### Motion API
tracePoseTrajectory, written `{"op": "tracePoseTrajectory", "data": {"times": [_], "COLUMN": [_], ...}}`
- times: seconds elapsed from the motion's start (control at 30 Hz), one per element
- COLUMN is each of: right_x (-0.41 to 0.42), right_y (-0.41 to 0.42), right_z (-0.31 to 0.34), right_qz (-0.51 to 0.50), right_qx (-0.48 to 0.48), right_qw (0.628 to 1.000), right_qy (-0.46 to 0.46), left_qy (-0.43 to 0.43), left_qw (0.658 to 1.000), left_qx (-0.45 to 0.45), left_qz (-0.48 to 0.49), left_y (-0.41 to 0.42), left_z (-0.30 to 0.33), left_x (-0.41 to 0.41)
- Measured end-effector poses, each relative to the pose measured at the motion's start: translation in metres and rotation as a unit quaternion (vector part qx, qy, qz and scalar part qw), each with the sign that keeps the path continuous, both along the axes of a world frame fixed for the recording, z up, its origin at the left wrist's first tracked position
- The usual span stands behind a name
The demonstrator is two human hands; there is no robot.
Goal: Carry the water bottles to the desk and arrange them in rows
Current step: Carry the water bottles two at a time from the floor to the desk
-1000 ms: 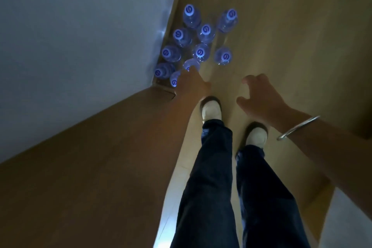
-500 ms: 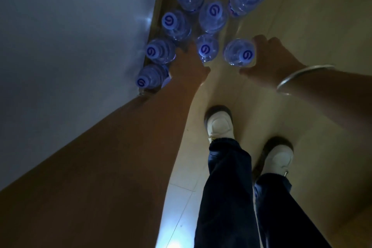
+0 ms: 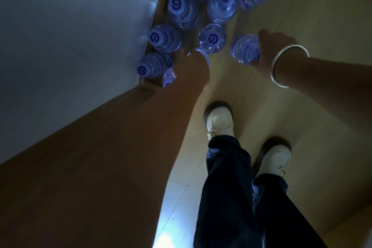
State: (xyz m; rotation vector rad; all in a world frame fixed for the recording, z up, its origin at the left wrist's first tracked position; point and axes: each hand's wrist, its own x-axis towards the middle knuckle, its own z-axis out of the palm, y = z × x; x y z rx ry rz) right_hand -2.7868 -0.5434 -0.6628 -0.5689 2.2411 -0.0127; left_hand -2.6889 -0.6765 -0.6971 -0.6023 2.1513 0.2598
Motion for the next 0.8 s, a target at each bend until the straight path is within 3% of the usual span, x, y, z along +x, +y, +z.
{"op": "tracePoseTrajectory", "data": {"times": [0.2, 0.37, 0.47, 0.67, 0.8], "right_x": [0.026, 0.042, 0.053, 0.073, 0.089], "right_y": [0.040, 0.066, 0.077, 0.098, 0.109], "right_z": [0.043, 0.094, 0.130, 0.226, 0.313], "right_qz": [0.105, 0.108, 0.093, 0.056, 0.102], "right_qx": [-0.081, -0.140, -0.175, -0.279, -0.344], "right_qw": [0.991, 0.980, 0.976, 0.951, 0.924], "right_qy": [0.032, 0.087, 0.087, 0.120, 0.134], "left_qy": [0.096, 0.194, 0.229, 0.299, 0.364], "left_qw": [0.995, 0.980, 0.966, 0.897, 0.843], "left_qx": [0.008, 0.042, 0.058, 0.065, 0.007], "left_qz": [-0.029, 0.022, 0.107, 0.318, 0.396], "left_y": [0.010, 0.036, 0.059, 0.116, 0.146], "left_z": [0.037, 0.085, 0.122, 0.225, 0.311], "left_x": [0.018, 0.040, 0.055, 0.084, 0.119]}}
